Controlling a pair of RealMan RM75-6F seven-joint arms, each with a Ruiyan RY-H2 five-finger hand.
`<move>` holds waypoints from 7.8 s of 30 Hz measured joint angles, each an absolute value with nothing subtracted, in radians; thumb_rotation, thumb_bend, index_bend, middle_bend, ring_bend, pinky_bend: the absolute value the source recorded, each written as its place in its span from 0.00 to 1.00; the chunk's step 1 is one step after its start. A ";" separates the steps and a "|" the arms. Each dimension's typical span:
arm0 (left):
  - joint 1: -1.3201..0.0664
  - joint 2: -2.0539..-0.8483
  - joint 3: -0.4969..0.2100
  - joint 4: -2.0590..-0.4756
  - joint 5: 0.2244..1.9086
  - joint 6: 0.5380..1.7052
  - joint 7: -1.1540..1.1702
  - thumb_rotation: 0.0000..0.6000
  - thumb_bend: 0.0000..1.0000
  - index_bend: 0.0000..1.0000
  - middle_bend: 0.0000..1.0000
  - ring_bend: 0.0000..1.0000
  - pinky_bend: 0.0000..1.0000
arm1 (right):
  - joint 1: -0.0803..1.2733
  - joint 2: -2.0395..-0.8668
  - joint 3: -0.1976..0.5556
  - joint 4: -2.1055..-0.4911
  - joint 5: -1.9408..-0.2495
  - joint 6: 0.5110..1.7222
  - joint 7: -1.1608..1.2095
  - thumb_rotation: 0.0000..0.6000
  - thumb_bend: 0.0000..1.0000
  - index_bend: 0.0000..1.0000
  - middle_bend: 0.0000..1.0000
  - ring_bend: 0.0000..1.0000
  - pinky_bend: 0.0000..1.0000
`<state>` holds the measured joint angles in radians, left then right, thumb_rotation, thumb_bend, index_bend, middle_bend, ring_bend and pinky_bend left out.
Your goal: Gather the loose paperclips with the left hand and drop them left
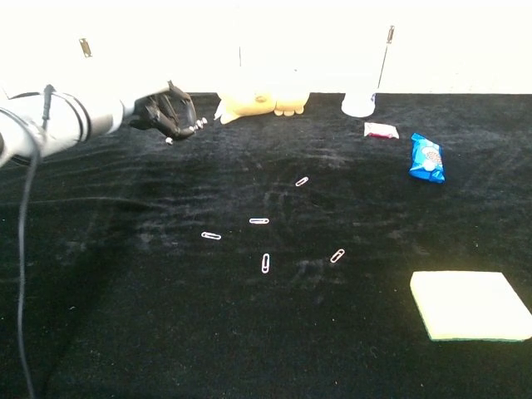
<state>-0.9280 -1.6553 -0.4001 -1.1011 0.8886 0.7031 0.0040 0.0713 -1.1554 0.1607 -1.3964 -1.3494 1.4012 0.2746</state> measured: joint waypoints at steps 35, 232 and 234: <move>-0.576 -1.550 -0.338 -1.529 1.009 0.936 -0.408 1.00 0.46 0.79 1.00 1.00 1.00 | 0.079 -1.144 0.109 -1.423 -1.460 1.438 0.285 1.00 0.24 0.00 0.00 0.05 0.01; -0.901 -1.969 -0.354 -1.194 1.135 0.646 -0.422 1.00 0.46 0.78 1.00 1.00 1.00 | -0.049 -1.126 0.142 -1.334 -1.341 1.456 0.523 1.00 0.24 0.00 0.00 0.05 0.01; -0.908 -1.973 -0.359 -1.191 1.139 0.644 -0.425 1.00 0.46 0.78 1.00 1.00 1.00 | -0.051 -1.126 0.142 -1.333 -1.341 1.454 0.525 1.00 0.24 0.00 0.00 0.05 0.01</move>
